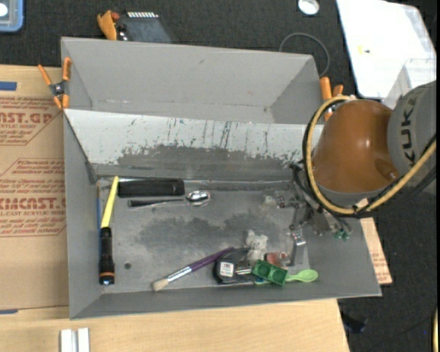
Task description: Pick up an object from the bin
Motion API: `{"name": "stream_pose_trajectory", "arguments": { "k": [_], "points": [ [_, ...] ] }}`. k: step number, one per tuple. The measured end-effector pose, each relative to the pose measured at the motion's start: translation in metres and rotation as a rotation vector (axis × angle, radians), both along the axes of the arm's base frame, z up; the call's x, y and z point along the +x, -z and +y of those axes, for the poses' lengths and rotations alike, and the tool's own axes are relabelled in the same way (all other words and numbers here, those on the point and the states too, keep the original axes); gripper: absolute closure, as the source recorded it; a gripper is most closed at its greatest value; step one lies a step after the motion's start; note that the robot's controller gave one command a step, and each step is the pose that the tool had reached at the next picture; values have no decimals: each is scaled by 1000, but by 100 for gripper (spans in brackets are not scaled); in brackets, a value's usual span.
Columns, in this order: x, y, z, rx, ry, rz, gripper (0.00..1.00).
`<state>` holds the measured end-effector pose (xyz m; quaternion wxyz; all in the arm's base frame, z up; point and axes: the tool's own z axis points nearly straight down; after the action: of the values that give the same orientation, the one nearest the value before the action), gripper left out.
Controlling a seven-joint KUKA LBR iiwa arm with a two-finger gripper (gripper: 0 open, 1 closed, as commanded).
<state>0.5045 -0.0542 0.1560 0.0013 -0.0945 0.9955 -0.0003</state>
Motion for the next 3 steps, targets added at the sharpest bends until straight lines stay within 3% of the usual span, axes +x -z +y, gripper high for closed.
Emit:
{"name": "stream_pose_trajectory", "arguments": {
  "k": [1,2,3],
  "points": [
    [0,41,0,0,-51,2,0],
    [-2,26,-12,0,-426,1,0],
    [20,67,-5,0,-404,3,0]
  ]
}}
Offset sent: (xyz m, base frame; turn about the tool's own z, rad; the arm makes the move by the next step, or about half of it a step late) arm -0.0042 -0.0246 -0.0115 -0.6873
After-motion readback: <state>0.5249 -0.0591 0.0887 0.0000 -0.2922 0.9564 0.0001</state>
